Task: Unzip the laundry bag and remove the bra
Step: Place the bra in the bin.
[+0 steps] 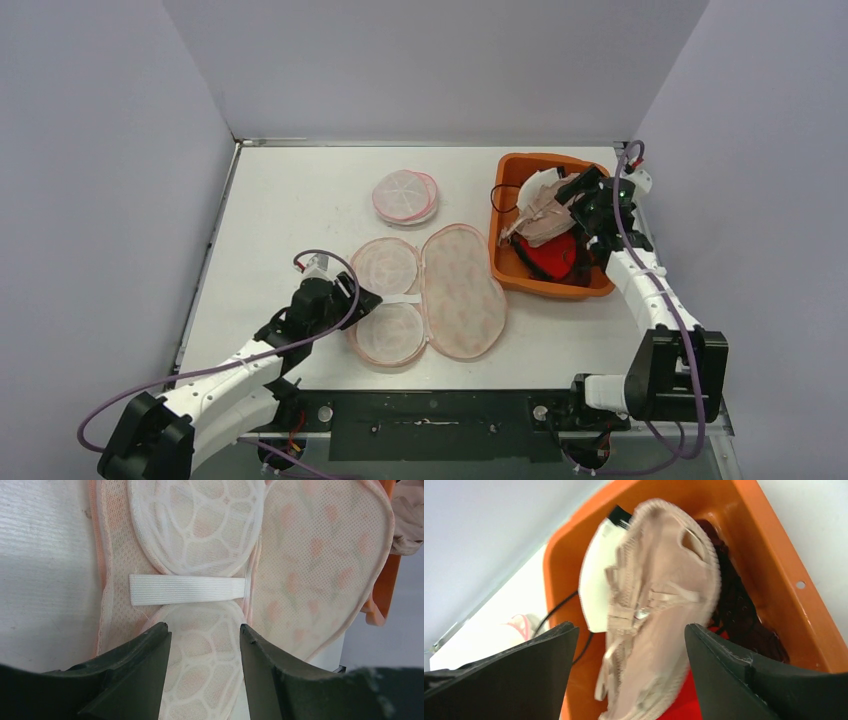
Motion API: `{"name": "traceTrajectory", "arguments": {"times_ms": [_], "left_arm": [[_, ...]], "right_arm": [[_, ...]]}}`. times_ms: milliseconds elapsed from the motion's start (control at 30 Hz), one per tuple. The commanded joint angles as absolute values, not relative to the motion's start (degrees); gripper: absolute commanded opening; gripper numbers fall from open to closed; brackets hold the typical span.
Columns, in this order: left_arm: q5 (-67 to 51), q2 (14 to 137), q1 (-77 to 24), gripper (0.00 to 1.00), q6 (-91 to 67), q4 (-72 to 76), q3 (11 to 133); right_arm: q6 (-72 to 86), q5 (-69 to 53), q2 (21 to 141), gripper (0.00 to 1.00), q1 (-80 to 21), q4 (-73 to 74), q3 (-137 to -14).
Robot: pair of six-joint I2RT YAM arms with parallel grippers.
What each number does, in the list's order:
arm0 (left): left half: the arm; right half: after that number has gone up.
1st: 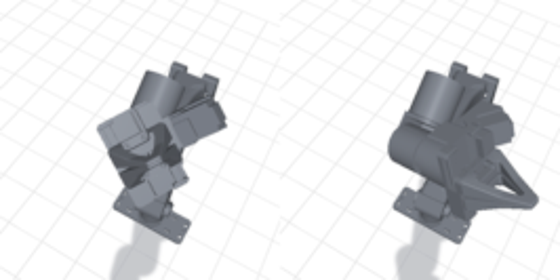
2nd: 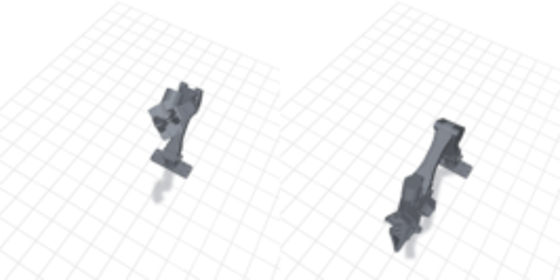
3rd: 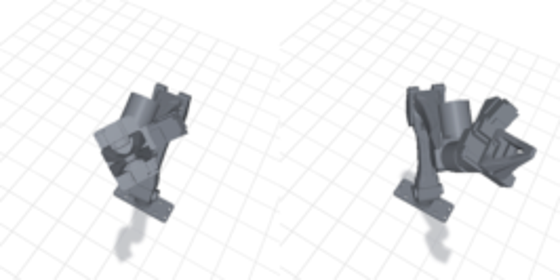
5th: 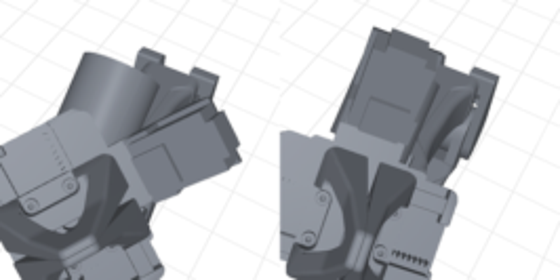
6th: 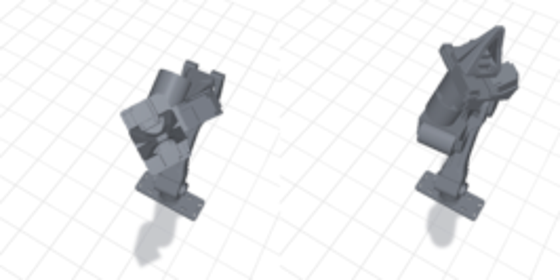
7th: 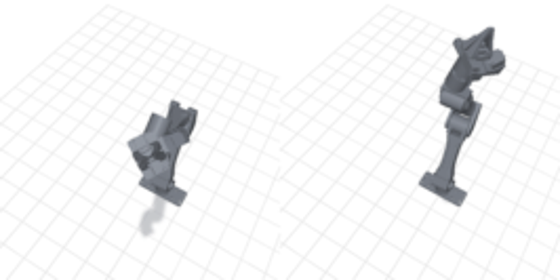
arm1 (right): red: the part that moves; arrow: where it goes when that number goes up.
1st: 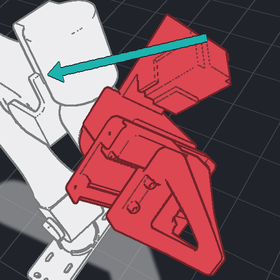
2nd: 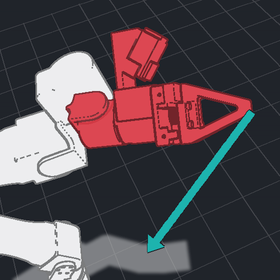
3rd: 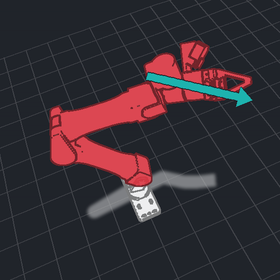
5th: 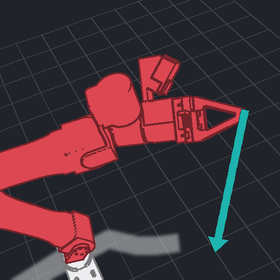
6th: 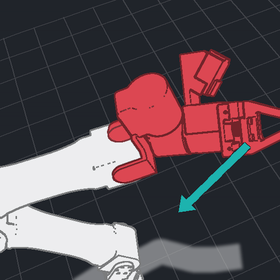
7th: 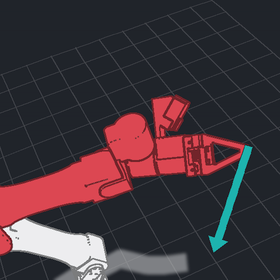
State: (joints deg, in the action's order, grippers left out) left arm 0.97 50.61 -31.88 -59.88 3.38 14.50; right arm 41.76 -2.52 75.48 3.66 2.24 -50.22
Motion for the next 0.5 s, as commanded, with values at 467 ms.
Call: {"name": "traceTrajectory", "arguments": {"times_ms": [467], "left_arm": [[3.71,44.57,-31.55,0.51,-57.44,-3.49,17.57]], "right_arm": [[41.96,7.35,66.85,0.45,-7.17,0.65,-43.18]]}}
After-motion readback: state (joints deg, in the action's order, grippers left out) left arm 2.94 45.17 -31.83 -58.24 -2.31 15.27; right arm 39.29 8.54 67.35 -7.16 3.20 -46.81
